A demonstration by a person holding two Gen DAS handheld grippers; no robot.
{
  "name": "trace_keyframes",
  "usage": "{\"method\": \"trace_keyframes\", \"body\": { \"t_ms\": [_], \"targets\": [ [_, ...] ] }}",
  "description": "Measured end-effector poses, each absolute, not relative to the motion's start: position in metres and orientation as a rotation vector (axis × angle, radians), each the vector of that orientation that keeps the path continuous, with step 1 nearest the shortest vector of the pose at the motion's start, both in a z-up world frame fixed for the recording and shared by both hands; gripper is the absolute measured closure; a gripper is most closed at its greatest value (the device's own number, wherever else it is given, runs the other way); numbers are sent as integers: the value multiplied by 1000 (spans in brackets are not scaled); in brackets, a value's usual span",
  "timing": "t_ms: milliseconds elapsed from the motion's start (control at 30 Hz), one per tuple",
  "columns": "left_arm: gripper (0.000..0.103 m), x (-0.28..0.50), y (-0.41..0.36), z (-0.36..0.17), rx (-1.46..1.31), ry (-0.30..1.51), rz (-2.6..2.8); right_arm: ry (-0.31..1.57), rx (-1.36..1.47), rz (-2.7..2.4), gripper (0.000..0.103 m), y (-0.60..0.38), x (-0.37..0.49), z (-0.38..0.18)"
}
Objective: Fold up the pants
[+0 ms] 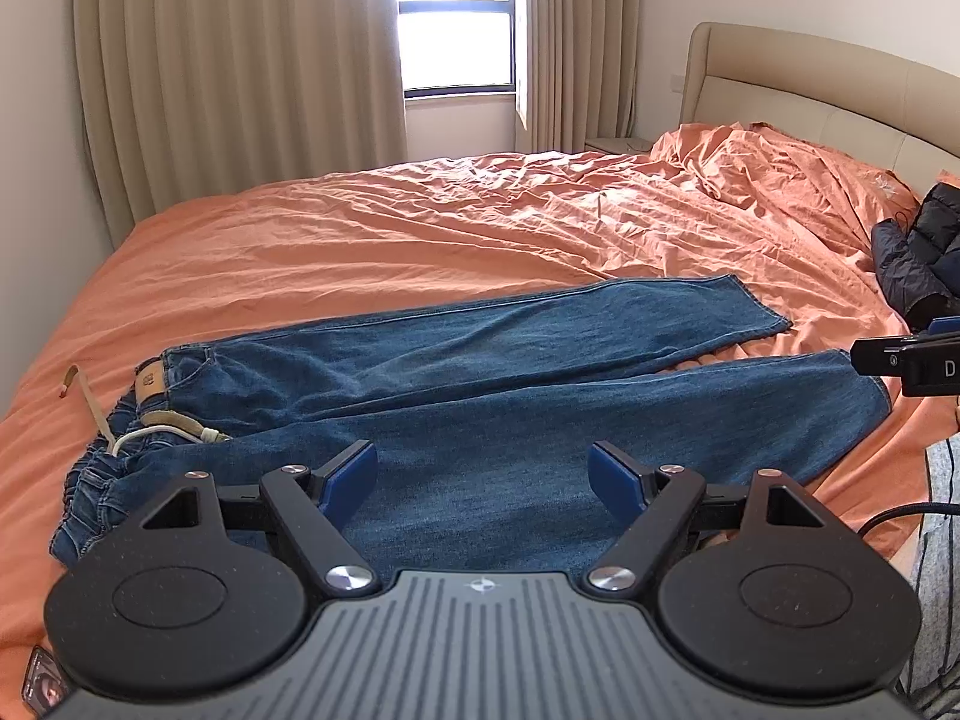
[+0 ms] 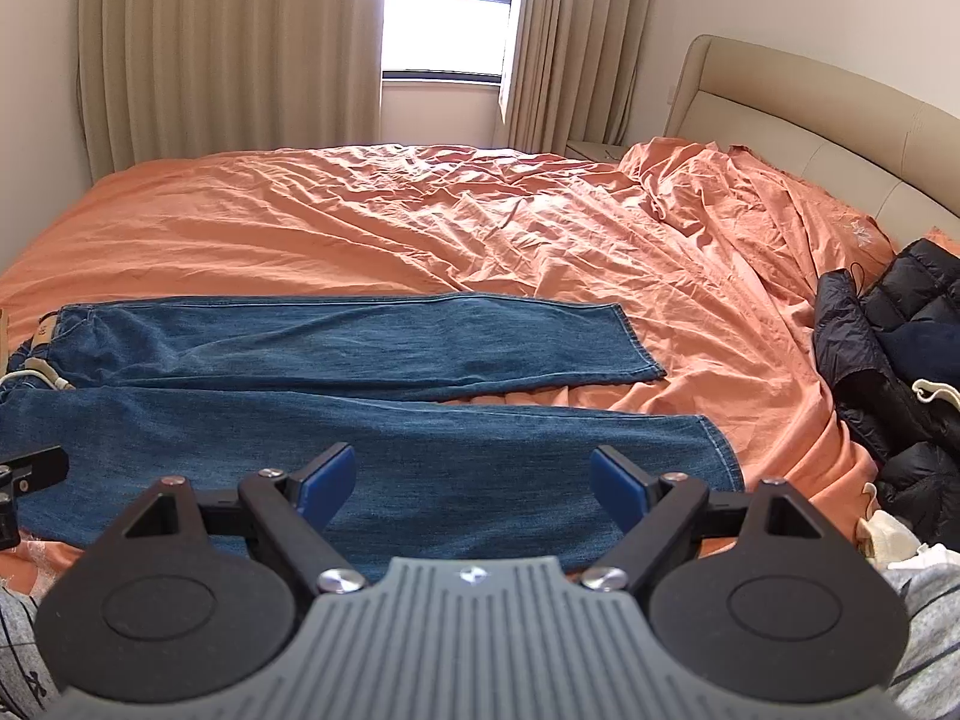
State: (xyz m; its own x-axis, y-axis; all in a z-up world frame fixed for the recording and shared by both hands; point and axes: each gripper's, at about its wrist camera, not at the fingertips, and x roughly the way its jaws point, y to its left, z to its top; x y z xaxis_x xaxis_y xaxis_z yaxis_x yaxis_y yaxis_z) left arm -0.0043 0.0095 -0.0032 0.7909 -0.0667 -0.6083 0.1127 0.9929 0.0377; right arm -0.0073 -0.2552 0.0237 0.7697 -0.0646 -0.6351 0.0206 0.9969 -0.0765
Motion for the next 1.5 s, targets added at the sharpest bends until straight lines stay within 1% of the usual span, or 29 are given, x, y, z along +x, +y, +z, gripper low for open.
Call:
{"method": "trace_keyframes", "body": {
  "t_ms": [767, 1500],
  "targets": [
    [10, 22, -10, -9, 82, 690, -133, 732, -13, -89, 21, -284, 46, 16],
    [10, 46, -26, -16, 113, 739, -158, 774, 44, -127, 21, -309, 79, 2]
  ]
}}
